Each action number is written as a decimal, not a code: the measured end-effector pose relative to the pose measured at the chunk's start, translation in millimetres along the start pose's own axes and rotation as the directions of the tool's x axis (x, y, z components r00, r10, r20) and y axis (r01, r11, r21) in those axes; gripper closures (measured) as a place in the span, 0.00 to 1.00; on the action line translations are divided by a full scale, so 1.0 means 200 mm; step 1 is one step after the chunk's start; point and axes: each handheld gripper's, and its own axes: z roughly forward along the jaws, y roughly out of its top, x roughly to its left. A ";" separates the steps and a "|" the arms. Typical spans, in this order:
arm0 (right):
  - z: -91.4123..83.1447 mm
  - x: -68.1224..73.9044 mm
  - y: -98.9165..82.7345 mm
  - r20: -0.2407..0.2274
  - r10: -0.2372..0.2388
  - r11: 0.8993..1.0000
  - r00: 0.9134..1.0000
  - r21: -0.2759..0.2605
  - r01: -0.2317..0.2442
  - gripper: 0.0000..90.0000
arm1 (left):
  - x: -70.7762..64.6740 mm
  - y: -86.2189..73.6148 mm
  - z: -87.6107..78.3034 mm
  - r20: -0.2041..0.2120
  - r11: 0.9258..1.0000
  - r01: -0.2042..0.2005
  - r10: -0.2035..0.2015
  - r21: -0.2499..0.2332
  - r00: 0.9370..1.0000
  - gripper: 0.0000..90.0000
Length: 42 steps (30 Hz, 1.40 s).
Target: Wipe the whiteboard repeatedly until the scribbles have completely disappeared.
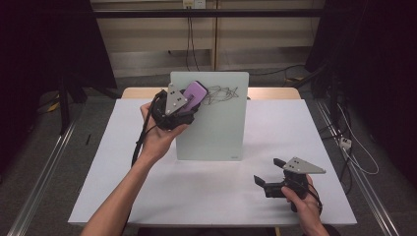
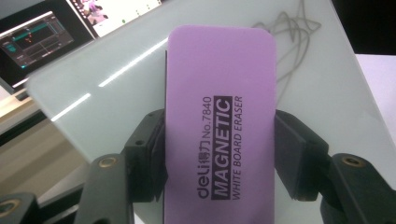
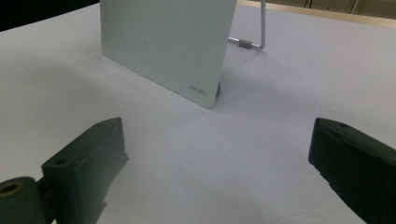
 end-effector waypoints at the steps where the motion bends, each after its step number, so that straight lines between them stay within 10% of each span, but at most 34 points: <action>1: 0.00 0.00 0.00 0.001 -0.002 1.000 1.000 0.002 0.002 0.04 | -0.01 -0.01 0.00 0.002 1.000 0.000 0.000 -0.001 1.000 0.46; 17: 0.00 0.01 0.00 0.000 0.003 1.000 1.000 0.004 -0.003 0.04 | -0.10 -0.04 0.05 0.052 0.998 -0.029 0.026 0.052 0.998 0.45; 30: 0.00 0.01 0.00 -0.005 -0.003 1.000 1.000 0.002 0.003 0.04 | 0.04 0.13 0.04 0.022 0.999 0.032 -0.032 0.024 0.999 0.45; 42: 0.00 0.01 0.00 -0.006 -0.005 1.000 1.000 0.005 0.005 0.04 | -0.12 0.05 0.11 0.072 0.999 0.015 -0.018 0.043 0.997 0.45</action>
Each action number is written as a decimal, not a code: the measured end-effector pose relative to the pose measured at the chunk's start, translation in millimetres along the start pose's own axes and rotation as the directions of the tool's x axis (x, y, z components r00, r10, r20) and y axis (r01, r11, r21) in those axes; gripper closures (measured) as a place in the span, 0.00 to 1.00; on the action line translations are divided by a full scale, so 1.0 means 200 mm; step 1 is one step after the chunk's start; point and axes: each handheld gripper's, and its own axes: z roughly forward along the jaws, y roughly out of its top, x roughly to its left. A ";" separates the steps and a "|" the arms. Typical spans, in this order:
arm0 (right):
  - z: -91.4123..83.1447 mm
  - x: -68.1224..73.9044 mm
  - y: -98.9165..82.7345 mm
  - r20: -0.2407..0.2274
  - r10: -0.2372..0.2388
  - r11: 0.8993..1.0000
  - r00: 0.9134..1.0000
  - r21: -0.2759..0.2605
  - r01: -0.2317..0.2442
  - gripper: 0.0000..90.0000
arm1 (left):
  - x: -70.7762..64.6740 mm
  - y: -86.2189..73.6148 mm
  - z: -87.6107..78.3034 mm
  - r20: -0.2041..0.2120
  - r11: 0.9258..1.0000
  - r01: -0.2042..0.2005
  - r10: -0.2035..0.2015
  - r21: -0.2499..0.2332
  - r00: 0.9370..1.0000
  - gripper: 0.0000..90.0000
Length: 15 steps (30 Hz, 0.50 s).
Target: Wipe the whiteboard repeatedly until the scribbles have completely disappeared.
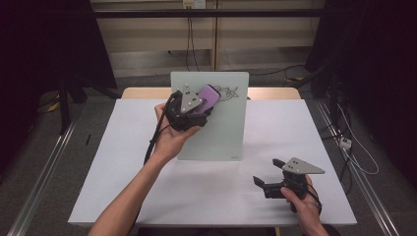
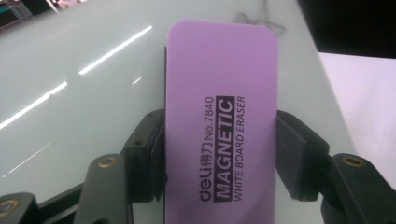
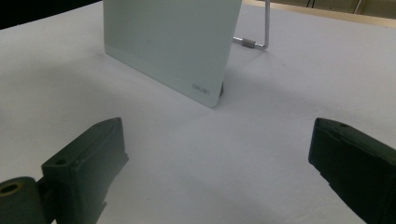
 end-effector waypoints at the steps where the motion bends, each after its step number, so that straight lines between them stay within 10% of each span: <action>1: 0.00 0.00 0.00 0.000 0.003 1.000 1.000 -0.001 -0.003 0.04 | -0.02 -0.01 0.01 0.006 1.000 0.001 -0.001 -0.001 1.000 0.45; 15: 0.00 0.00 0.00 0.000 0.003 1.000 1.000 -0.002 -0.003 0.04 | -0.06 -0.03 0.04 0.053 0.999 -0.015 0.013 0.029 0.999 0.45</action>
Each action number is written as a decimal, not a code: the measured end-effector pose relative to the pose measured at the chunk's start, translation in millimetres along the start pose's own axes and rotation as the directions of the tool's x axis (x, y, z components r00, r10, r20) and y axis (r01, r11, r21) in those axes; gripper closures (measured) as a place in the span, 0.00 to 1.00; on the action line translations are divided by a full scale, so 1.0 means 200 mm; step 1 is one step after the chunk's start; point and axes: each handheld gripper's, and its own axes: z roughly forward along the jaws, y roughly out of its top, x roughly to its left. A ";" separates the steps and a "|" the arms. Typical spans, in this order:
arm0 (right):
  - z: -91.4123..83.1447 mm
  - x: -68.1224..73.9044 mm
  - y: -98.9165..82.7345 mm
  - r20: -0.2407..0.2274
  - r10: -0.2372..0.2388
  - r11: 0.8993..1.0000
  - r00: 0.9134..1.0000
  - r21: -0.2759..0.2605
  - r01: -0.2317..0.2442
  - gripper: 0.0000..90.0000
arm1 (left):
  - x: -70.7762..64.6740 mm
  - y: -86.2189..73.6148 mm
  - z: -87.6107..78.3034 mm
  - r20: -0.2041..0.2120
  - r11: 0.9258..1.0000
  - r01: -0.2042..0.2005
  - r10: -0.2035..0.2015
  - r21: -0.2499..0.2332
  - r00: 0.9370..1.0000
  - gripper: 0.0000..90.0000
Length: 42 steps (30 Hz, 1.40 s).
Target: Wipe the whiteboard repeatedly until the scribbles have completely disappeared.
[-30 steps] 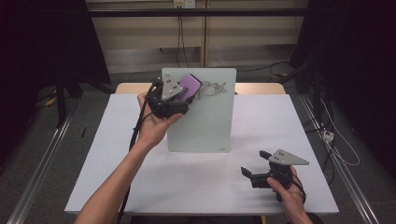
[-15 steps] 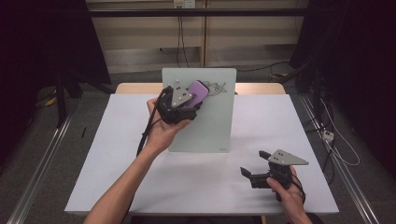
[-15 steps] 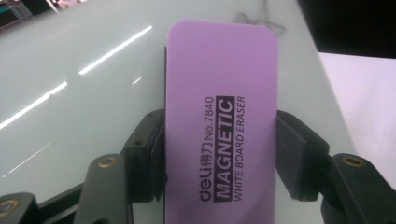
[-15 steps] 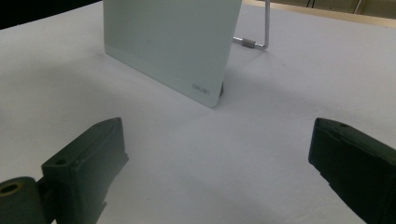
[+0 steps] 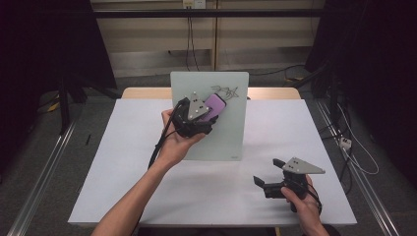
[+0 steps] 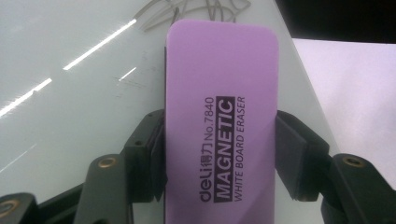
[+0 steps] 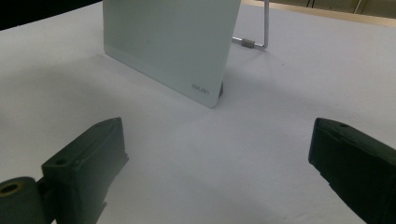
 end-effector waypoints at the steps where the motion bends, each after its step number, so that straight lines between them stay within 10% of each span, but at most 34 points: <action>1: 0.00 0.00 0.00 -0.001 0.001 1.000 1.000 0.000 -0.001 0.04 | 0.00 0.00 0.00 0.003 1.000 0.001 -0.001 0.005 1.000 0.45; 26: 0.00 0.00 0.00 -0.001 -0.001 1.000 1.000 -0.001 0.001 0.04 | 0.24 0.11 -0.13 -0.096 0.996 0.055 -0.061 -0.070 0.994 0.45; 30: 0.00 0.00 0.00 -0.002 0.000 1.000 1.000 0.000 0.000 0.04 | 0.20 0.11 -0.12 -0.141 0.999 0.000 -0.007 -0.054 0.990 0.45; 42: 0.00 0.00 0.00 -0.001 -0.001 1.000 1.000 0.000 0.001 0.04 | 0.08 0.12 -0.03 -0.078 0.999 -0.036 0.034 -0.021 0.996 0.45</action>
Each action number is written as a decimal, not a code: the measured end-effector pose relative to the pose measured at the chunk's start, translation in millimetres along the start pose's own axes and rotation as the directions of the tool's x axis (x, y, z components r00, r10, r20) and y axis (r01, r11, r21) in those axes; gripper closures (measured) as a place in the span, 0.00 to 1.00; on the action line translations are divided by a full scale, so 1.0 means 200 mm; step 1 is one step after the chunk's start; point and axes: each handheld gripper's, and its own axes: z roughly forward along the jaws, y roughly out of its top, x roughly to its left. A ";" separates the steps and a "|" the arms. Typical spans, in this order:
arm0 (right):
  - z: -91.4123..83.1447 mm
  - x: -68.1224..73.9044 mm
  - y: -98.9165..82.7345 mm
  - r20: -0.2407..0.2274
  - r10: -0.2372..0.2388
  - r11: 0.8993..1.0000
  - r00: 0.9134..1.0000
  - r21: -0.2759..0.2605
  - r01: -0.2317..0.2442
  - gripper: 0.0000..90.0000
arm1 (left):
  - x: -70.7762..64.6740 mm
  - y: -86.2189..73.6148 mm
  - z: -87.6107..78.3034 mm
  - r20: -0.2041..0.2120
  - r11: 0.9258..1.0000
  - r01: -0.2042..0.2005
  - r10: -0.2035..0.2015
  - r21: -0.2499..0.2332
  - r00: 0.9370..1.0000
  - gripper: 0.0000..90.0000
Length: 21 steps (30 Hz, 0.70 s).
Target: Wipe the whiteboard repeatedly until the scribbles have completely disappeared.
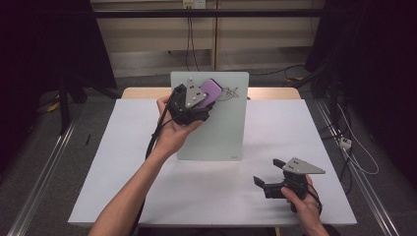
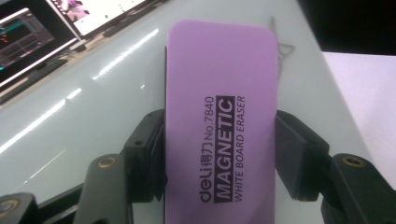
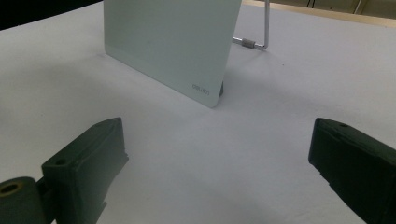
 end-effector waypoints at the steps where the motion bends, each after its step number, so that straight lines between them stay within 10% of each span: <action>1: 0.00 0.00 0.00 0.000 0.000 1.000 1.000 0.000 0.000 0.04 | -0.02 0.00 0.01 0.010 1.000 -0.001 0.001 0.003 1.000 0.45; 15: 0.00 0.00 0.00 -0.001 0.000 1.000 1.000 -0.002 0.000 0.04 | -0.20 -0.11 0.09 0.100 1.000 0.003 -0.004 0.014 0.995 0.45; 21: 0.00 0.00 0.00 0.002 0.000 1.000 1.000 -0.001 0.000 0.04 | -0.24 -0.11 0.11 0.140 0.995 -0.056 0.045 0.076 0.989 0.45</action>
